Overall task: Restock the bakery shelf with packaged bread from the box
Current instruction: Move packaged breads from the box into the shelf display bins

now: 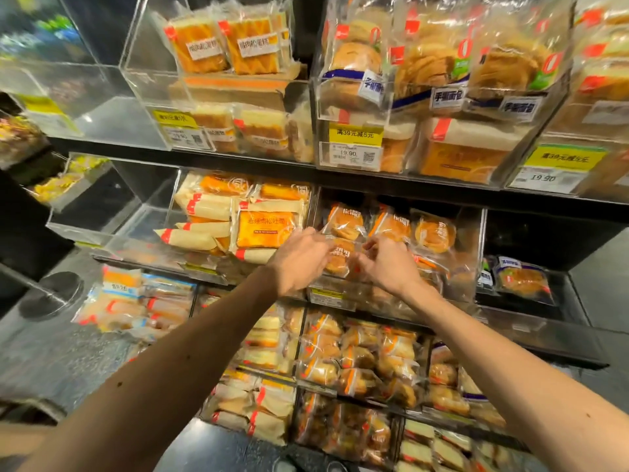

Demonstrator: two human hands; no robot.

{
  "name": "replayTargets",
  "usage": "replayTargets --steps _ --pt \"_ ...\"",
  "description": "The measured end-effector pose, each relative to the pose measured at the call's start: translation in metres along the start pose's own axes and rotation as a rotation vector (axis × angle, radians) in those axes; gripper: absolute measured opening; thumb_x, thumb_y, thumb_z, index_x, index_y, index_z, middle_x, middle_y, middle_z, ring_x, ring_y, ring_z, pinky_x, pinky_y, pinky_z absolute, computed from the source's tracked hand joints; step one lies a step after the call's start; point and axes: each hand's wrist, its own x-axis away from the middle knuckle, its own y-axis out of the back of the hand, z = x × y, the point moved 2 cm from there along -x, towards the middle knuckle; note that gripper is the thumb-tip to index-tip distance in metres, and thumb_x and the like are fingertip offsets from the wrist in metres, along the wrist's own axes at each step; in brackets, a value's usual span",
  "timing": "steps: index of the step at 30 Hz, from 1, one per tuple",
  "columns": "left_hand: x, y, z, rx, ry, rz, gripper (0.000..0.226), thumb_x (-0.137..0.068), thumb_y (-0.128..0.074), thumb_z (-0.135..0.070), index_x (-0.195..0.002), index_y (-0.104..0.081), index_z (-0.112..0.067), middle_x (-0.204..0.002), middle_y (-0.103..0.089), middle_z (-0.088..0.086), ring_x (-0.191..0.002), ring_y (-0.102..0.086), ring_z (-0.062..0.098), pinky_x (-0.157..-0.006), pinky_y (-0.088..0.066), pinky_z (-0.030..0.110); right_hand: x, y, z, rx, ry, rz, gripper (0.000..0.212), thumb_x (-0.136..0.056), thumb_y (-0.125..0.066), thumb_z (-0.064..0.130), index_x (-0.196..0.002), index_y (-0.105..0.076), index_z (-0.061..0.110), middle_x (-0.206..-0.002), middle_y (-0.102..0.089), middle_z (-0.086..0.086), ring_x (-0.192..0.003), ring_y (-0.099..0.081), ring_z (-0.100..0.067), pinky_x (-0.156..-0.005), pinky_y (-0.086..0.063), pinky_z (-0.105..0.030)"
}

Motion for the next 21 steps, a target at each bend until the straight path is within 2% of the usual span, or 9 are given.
replayTargets --steps 2,5,9,12,14,15,17,19,21 --pt "0.017 0.03 0.008 0.271 0.014 -0.067 0.03 -0.103 -0.048 -0.021 -0.129 -0.062 -0.014 -0.122 -0.064 0.006 -0.113 -0.055 0.02 -0.096 -0.043 0.034 0.007 0.01 0.017 0.05 0.093 -0.02 0.027 -0.093 -0.065 0.036 -0.112 -0.063 0.017 -0.096 -0.069 0.0 -0.09 -0.066 -0.02 -0.079 -0.056 -0.034" --pt "0.066 0.081 0.036 0.408 0.042 -0.286 0.022 -0.098 -0.058 -0.023 -0.112 -0.07 -0.012 -0.106 -0.07 0.004 -0.097 -0.063 0.015 -0.086 -0.052 0.031 0.027 0.015 0.056 0.026 0.32 -0.04 0.03 -0.091 -0.067 0.038 -0.112 -0.062 0.017 -0.098 -0.068 -0.001 -0.088 -0.065 -0.02 -0.078 -0.056 -0.035" --pt "0.171 0.121 0.091 0.271 0.272 -0.264 0.012 -0.092 -0.067 -0.029 -0.098 -0.072 -0.019 -0.082 -0.066 -0.006 -0.067 -0.058 0.002 -0.065 -0.05 0.02 0.062 -0.034 0.134 0.089 0.648 0.059 0.037 -0.089 -0.068 0.036 -0.117 -0.061 0.013 -0.108 -0.066 -0.01 -0.101 -0.061 -0.032 -0.08 -0.053 -0.04" --pt "0.27 0.117 0.118 0.146 0.481 -0.198 0.016 -0.09 -0.069 -0.032 -0.101 -0.071 -0.021 -0.081 -0.063 -0.005 -0.07 -0.059 0.014 -0.062 -0.042 0.018 0.098 -0.092 0.207 0.037 0.841 0.181 0.047 -0.084 -0.059 0.043 -0.114 -0.064 0.007 -0.103 -0.065 -0.016 -0.098 -0.065 -0.037 -0.077 -0.056 -0.045" --pt "0.341 0.099 0.133 0.07 0.617 -0.169 0.018 -0.089 -0.071 -0.033 -0.102 -0.071 -0.02 -0.085 -0.066 -0.001 -0.075 -0.063 0.02 -0.061 -0.041 0.02 0.126 -0.129 0.26 0.066 0.921 0.224 0.064 -0.072 -0.038 0.045 -0.102 -0.062 -0.007 -0.089 -0.068 -0.02 -0.085 -0.071 -0.028 -0.073 -0.057 -0.035" --pt "0.379 0.083 0.142 0.08 0.705 -0.139 0.02 -0.089 -0.069 -0.035 -0.104 -0.07 -0.021 -0.09 -0.068 0.0 -0.08 -0.065 0.022 -0.065 -0.047 0.026 0.141 -0.154 0.284 0.124 0.986 0.256 0.061 -0.068 -0.04 0.042 -0.094 -0.062 -0.009 -0.077 -0.068 -0.018 -0.072 -0.072 -0.024 -0.062 -0.055 -0.029" --pt "0.454 0.052 0.156 0.126 0.882 -0.099 0.027 -0.091 -0.057 -0.046 -0.104 -0.068 -0.025 -0.096 -0.068 -0.001 -0.087 -0.066 0.023 -0.073 -0.054 0.034 0.173 -0.218 0.329 0.206 1.121 0.439 0.043 -0.06 -0.069 0.042 -0.083 -0.07 0.006 -0.068 -0.065 -0.008 -0.059 -0.069 -0.026 -0.049 -0.049 -0.025" --pt "0.526 0.021 0.171 0.181 0.989 -0.124 0.04 -0.091 -0.045 -0.058 -0.098 -0.065 -0.024 -0.09 -0.063 -0.002 -0.082 -0.062 0.024 -0.07 -0.053 0.04 0.2 -0.288 0.369 0.284 1.23 0.493 0.048 -0.045 -0.088 0.048 -0.081 -0.073 0.02 -0.069 -0.065 0.001 -0.059 -0.066 -0.022 -0.05 -0.046 -0.021" --pt "0.59 -0.001 0.182 0.241 1.11 -0.104 0.042 -0.092 -0.046 -0.057 -0.105 -0.066 -0.021 -0.097 -0.063 0.002 -0.088 -0.06 0.027 -0.074 -0.053 0.043 0.238 -0.335 0.405 0.337 1.302 0.598 0.044 -0.06 -0.085 0.046 -0.092 -0.071 0.018 -0.081 -0.066 -0.001 -0.073 -0.067 -0.023 -0.055 -0.046 -0.025"
